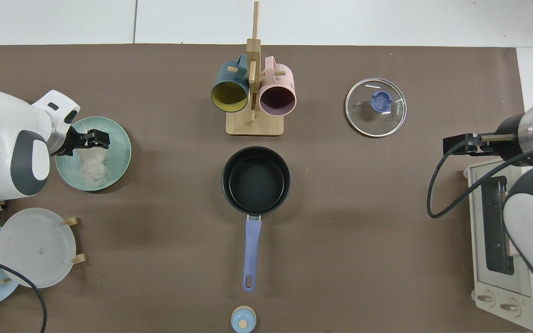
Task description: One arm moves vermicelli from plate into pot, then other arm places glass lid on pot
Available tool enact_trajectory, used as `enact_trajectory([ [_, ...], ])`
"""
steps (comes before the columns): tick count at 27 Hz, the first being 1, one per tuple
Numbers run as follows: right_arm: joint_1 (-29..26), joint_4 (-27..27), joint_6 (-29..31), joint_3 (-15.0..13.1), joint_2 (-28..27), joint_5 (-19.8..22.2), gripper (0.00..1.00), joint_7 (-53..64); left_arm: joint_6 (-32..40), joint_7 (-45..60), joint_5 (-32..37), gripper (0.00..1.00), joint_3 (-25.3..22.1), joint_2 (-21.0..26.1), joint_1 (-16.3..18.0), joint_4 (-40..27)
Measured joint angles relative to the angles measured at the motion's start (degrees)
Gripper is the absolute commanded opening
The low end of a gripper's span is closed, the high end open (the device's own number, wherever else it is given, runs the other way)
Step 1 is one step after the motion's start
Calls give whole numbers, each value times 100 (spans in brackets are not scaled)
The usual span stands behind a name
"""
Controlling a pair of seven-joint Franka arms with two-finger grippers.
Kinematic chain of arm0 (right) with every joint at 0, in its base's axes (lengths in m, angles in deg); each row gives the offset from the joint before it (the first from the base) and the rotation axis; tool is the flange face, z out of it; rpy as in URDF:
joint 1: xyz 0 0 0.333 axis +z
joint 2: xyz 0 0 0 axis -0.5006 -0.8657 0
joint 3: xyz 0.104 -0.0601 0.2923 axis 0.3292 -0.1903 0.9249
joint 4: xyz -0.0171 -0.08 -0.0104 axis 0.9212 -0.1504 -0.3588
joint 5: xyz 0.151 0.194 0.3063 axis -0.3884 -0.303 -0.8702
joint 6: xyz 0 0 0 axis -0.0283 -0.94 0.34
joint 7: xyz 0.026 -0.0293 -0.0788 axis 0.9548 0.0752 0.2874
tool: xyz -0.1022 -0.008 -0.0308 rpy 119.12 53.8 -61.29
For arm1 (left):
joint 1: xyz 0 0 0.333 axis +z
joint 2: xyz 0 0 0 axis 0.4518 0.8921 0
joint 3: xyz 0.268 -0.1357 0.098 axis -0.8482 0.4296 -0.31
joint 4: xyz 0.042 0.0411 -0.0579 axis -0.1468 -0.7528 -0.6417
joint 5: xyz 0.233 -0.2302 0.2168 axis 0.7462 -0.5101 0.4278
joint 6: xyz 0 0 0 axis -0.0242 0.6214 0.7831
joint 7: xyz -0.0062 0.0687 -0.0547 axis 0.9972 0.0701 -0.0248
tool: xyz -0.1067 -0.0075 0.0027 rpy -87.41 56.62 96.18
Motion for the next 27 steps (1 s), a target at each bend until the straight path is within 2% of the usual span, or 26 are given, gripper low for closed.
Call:
enact_trajectory([
  [8, 0, 0, 0, 0, 0, 0, 100, 0, -245, 43, 0, 100, -5, 1, 1, -220],
  [9, 0, 0, 0, 0, 0, 0, 100, 0, -258, 43, 0, 96, -5, 1, 1, -233],
  [10, 0, 0, 0, 0, 0, 0, 100, 0, -270, 43, 0, 84, -5, 1, 1, -246],
  [13, 0, 0, 0, 0, 0, 0, 100, 0, -313, 46, 0, 31, -3, 1, 1, -269],
  [16, 0, 0, 0, 0, 0, 0, 100, 0, -327, 52, 0, 0, -3, 1, 1, -271],
  [27, 0, 0, 0, 0, 0, 0, 100, 0, -336, 47, 0, 0, 9, -17, 0, -268],
])
